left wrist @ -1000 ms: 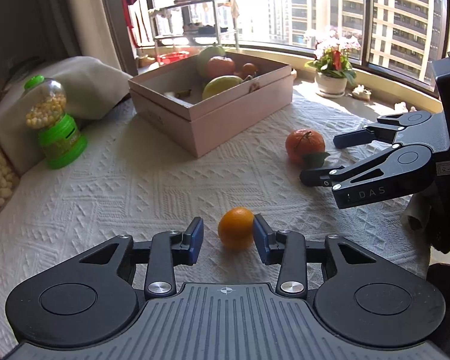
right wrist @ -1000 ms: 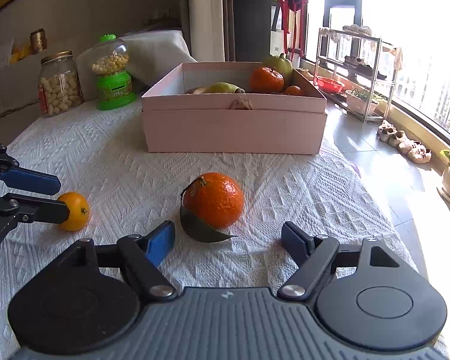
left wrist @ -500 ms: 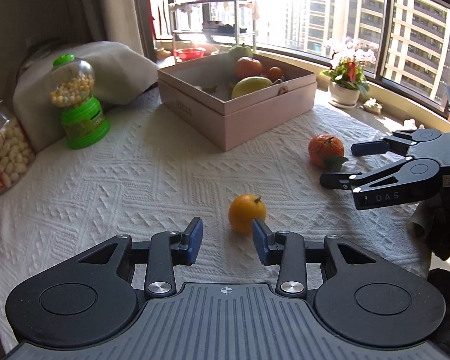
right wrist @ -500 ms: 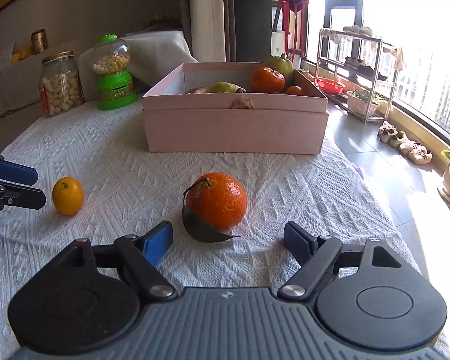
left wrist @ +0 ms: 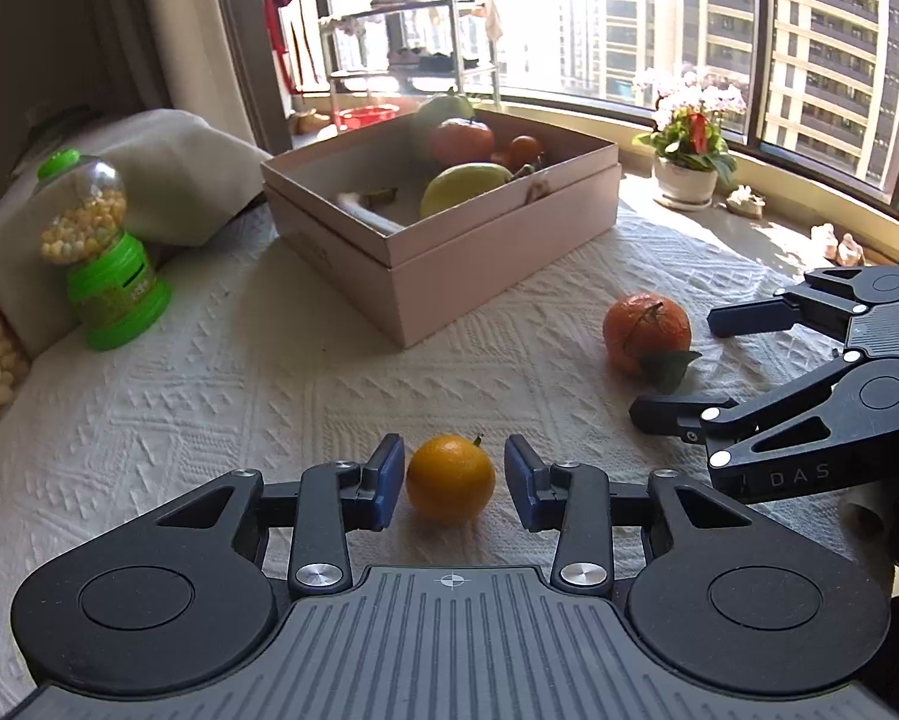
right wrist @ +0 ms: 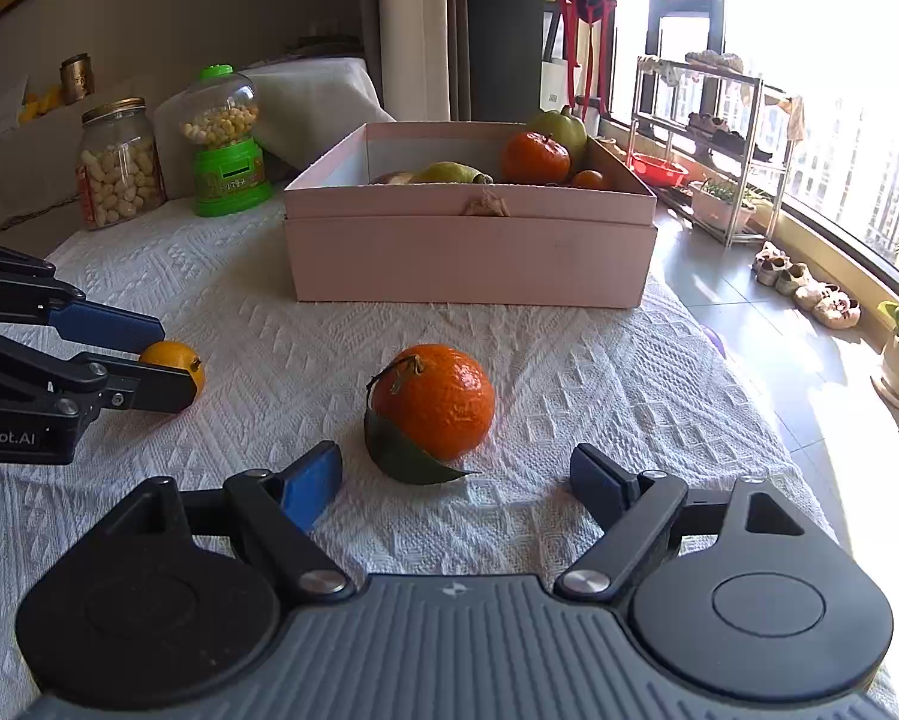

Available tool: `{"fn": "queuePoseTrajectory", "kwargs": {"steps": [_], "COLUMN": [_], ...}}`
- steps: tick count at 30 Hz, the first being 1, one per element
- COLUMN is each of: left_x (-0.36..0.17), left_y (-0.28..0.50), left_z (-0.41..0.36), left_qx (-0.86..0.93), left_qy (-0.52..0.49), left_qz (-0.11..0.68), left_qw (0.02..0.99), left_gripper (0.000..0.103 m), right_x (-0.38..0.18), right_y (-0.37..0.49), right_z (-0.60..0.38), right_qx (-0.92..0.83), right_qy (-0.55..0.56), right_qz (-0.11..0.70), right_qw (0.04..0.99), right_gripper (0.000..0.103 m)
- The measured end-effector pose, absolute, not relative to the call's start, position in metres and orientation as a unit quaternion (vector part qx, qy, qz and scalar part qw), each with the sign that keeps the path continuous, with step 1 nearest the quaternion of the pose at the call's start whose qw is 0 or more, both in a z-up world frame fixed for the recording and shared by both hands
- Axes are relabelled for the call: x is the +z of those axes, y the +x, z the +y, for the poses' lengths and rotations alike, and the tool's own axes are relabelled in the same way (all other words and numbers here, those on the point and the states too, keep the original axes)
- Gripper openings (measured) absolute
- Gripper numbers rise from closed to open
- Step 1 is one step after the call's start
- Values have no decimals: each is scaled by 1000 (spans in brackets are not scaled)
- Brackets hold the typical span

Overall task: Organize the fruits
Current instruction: 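Grasp the small orange with the left tool while the right tool grasps the tangerine, then lower both fruits into the pink box and open both tools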

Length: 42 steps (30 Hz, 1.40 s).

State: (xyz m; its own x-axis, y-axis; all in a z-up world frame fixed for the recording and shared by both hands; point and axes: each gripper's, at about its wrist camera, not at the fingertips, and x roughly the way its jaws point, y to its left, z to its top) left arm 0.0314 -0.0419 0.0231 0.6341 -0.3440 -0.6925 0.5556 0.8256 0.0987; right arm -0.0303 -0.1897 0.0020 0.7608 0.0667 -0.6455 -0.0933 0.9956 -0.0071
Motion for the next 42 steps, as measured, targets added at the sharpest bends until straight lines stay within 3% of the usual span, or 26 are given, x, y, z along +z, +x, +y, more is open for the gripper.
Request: {"fn": "queuePoseTrajectory", "kwargs": {"steps": [12, 15, 16, 17, 19, 27, 33, 42], "left_x": [23, 27, 29, 30, 38, 105, 112, 85], "left_y": [29, 28, 28, 29, 34, 118, 199, 144], "left_z": [-30, -26, -25, -24, -23, -44, -63, -10], "left_qx": [-261, -265, -265, -265, -267, -277, -279, -244], "left_qy": [147, 136, 131, 127, 114, 35, -53, -63], "left_qz": [358, 357, 357, 357, 356, 286, 290, 268], "left_qw": [884, 885, 886, 886, 888, 917, 914, 930], "left_gripper": [38, 38, 38, 38, 38, 38, 38, 38], "right_x": [24, 20, 18, 17, 19, 56, 63, 96], "right_y": [-19, -7, -5, -3, -3, -3, -1, 39], "right_z": [-178, -176, -176, -177, -182, -216, -222, -223], "right_qx": [71, 76, 78, 80, 82, 79, 72, 93], "right_qy": [-48, -51, -50, -48, -44, 8, 3, -3], "right_qz": [324, 342, 347, 351, 351, 306, 300, 277], "right_qw": [942, 935, 933, 932, 932, 949, 951, 956], "right_gripper": [81, 73, 67, 53, 45, 45, 45, 45]}}
